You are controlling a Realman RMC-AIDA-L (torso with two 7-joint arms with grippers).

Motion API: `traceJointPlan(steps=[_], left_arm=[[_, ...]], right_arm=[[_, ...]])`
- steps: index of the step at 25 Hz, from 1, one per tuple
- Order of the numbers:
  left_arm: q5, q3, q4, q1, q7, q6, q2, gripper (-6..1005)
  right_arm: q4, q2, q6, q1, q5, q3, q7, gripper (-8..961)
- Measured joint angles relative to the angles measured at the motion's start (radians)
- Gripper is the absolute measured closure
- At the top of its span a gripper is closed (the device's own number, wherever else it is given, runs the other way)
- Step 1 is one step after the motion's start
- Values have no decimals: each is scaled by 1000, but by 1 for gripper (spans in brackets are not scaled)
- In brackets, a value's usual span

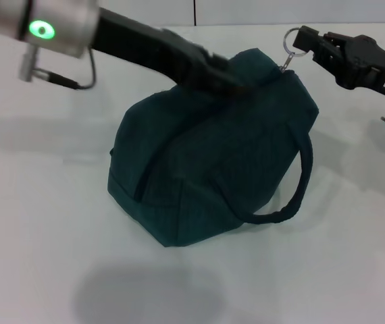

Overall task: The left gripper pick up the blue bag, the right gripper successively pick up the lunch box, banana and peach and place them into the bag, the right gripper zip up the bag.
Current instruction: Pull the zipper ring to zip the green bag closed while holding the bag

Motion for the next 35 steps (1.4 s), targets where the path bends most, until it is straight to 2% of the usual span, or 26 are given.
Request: traceJointPlan(steps=[2,4,12,19,30,35], left_arm=[[79,11,37,-8,-16,-6,-37,110],[111,27,48,-8,-18,-18,-54,111],[107,129,57,34,-14,-94,-57,115],[96,155,53,67,-14,-149,-58,118],[83,173,54,86,-7,-171,-58,317],[80,181,53,85,13,-174,-58,547]], right_arm=[[0,0,-11,-6,9,0,-4,948],[1,0,-20,-9,15,1,-8,948],[2,0,-49,-21,16,1,-11,948],[14,0,-67,-30,21,0,-6,948],[31,0,-76,-57,49,0,-4,947],[53,-2,-90,-60,80,0,-4,947]])
